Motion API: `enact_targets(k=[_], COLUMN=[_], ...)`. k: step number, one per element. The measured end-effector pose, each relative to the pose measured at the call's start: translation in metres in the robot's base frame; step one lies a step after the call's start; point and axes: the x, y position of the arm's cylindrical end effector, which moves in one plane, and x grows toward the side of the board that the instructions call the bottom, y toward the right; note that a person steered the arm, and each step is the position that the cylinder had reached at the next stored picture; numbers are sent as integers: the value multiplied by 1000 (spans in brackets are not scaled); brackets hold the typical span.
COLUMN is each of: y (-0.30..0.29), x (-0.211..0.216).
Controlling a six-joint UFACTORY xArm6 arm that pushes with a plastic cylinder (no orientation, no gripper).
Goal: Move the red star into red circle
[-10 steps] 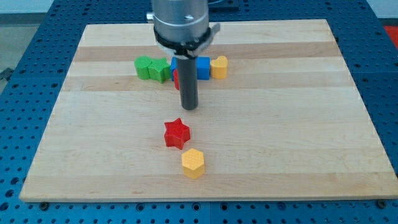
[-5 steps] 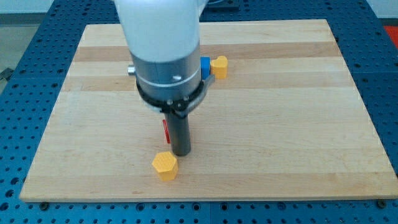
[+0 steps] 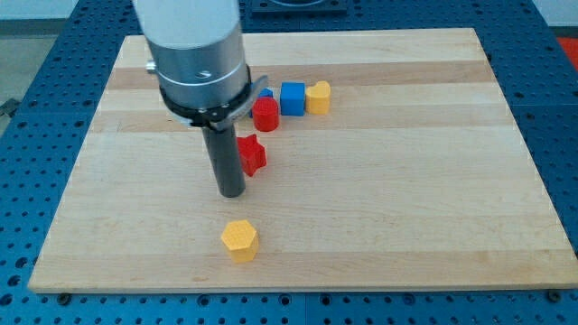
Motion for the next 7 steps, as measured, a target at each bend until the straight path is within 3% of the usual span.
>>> enact_targets(k=[7], y=[24], x=[-42])
